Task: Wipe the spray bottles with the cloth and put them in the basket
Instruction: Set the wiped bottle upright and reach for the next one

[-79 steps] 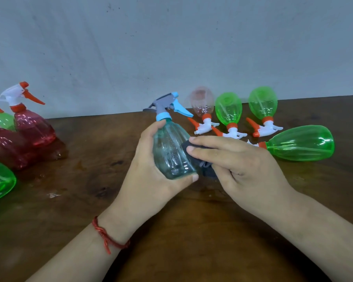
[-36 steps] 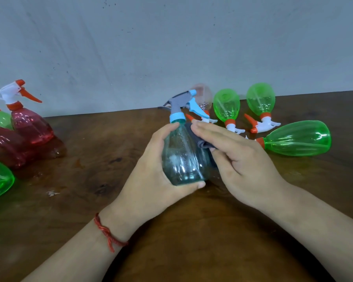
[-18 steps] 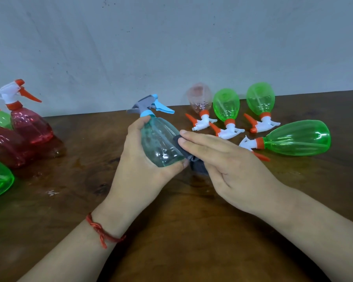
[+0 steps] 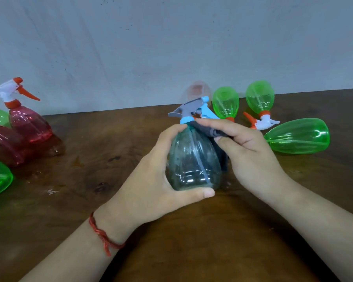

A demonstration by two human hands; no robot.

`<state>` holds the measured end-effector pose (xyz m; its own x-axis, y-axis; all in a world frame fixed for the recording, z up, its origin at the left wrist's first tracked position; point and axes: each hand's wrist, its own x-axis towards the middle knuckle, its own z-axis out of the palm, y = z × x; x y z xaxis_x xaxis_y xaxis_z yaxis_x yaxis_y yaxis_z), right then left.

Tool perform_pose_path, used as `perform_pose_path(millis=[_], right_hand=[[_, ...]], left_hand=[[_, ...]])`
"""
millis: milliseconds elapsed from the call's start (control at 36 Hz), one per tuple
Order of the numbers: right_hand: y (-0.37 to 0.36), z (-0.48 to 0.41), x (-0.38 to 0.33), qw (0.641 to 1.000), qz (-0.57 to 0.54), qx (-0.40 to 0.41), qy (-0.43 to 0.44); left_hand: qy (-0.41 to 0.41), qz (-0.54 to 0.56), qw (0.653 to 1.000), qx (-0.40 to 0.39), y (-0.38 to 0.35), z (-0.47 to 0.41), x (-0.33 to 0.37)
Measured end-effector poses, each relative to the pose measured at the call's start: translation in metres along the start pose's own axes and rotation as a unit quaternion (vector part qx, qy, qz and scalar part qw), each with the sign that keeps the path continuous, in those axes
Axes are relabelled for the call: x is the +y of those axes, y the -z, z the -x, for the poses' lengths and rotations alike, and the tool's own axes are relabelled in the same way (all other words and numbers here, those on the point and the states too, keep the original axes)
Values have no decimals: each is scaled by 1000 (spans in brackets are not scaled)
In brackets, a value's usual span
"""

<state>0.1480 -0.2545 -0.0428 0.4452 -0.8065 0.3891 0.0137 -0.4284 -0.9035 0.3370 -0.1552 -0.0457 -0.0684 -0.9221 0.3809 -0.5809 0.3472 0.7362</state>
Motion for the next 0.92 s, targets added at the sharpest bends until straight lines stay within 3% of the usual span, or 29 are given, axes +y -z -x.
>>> perform_pose_path(millis=[194,389,667,917], right_hand=[[-4,2,11,995,81,-16,53],[-4,4,14,977,167,-36,127],[-7,9,10,957,204,-91,187],[-10,8,16,961,215,-69,162]], left_hand=[[15,-20,1000,-4,-6,1,-10],[49,-12,996,79,-5,-1,-13],[98,43,970,217,4,-8,-17],[94,37,978,181,2,-7,-19]])
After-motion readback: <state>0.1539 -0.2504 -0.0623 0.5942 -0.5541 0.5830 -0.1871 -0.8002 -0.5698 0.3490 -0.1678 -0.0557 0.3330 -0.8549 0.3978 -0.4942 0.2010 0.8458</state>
